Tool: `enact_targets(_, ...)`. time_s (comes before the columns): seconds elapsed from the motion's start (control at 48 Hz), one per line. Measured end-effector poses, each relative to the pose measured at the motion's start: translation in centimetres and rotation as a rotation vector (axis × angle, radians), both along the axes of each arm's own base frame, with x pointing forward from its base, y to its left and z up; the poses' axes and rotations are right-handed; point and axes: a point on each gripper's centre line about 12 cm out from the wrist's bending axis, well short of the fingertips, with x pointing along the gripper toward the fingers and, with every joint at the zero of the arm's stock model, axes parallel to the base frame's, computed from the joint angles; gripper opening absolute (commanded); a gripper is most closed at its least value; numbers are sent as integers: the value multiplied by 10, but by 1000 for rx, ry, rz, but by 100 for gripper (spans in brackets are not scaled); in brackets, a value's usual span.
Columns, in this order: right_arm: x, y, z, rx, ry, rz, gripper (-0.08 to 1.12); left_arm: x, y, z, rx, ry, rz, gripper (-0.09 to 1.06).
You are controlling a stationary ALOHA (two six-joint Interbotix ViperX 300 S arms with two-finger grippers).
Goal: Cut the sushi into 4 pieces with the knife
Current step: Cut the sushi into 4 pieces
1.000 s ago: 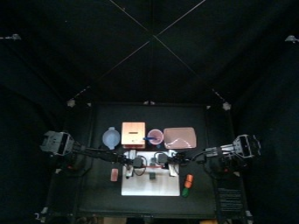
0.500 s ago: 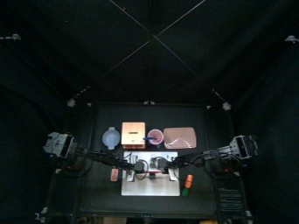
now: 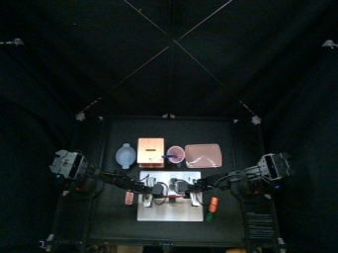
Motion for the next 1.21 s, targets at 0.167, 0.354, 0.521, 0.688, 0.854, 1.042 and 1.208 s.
enact_targets(0.167,1,2,1,3,-3,3,15,-1,-3,-1,-11,4,4,35)
enact_targets(0.354,1,2,1,2,-4,6,15,-1,-3,-1,-12,6,4,35)
enact_targets(0.521,2,4,2,2,-7,10,15,-1,-5,-1,-13,5,2,35)
enact_targets(0.688,2,5,3,3,-9,11,15,-1,-5,0,-15,5,1,35)
enact_targets(0.854,3,5,3,4,-7,11,15,-1,-5,-1,-14,6,1,35)
enact_targets(1.042,3,5,4,5,-6,12,15,-1,-6,-6,-10,23,-2,35)
enact_targets(1.208,3,7,2,4,-1,17,15,0,-6,-6,-4,20,-8,35)
